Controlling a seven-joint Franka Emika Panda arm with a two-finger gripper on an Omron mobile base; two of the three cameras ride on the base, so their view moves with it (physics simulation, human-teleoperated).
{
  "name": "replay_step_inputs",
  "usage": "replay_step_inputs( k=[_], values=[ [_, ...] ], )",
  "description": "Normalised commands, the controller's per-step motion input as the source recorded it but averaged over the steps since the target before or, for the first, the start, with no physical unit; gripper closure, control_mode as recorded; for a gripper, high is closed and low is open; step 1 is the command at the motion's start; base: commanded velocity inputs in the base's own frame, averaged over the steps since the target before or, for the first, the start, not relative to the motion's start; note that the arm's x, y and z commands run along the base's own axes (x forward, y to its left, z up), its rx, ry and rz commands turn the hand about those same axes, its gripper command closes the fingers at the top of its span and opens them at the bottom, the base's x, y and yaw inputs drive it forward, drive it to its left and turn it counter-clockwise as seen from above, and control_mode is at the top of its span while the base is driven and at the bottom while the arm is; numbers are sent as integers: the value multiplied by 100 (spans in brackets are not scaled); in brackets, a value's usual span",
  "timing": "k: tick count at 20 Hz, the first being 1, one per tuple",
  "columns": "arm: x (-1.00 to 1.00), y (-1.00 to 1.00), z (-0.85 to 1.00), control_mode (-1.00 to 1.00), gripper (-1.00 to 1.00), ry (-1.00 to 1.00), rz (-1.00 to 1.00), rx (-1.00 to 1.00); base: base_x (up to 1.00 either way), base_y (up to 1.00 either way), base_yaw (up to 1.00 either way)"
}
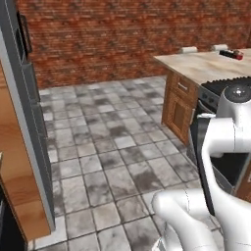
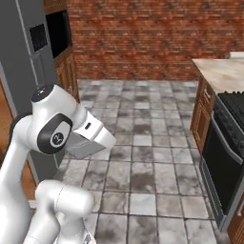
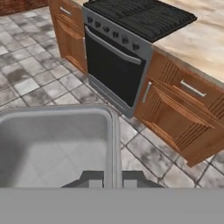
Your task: Retrieve the tupperware and aluminum foil from the cabinet and place them on the dining counter near the plate with squash and chicken drumstick to prepare for storing leftovers.
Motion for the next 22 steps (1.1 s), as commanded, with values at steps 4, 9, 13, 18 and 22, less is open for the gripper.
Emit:
replay_step_inputs(
  k=[4,9,13,18,22],
  values=[
    [0,0,0,100,100,0,0,0,100,0,-25],
    [0,0,0,100,100,0,0,0,100,7,-23],
    [0,0,0,100,100,0,0,0,100,13,-22],
    [0,0,0,100,100,0,0,0,100,22,-21],
    [0,0,0,100,100,0,0,0,100,32,-18]
  ],
)
